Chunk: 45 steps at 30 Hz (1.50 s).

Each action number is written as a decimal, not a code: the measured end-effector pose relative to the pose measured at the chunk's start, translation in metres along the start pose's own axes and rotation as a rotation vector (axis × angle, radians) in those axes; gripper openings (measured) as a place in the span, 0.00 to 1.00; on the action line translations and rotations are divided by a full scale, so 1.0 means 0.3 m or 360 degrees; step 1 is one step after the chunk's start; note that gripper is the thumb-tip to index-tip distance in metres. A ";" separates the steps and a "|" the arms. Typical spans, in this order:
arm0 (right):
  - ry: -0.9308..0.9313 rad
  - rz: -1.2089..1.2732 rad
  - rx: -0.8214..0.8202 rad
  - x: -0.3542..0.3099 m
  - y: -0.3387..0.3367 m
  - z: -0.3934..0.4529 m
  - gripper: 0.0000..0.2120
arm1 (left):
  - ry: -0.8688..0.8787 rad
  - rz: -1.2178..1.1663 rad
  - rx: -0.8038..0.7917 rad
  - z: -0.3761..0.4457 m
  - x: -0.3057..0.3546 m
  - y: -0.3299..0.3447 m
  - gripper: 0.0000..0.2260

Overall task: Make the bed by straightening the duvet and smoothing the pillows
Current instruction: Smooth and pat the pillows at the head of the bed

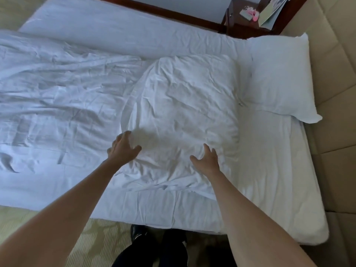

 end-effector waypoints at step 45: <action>-0.0289 -0.0399 0.0301 -0.402 -0.026 1.240 0.56 | 0.0277 -0.0732 0.0336 1.182 0.611 0.023 0.15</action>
Point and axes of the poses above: each hand's wrist, its own z-axis towards the middle knuckle, its own y-axis out of the palm, x = y × z, the point moved 2 cm from there along z, towards the middle knuckle, and after that the axes turned 5 degrees about x, right-handed, at the moved point
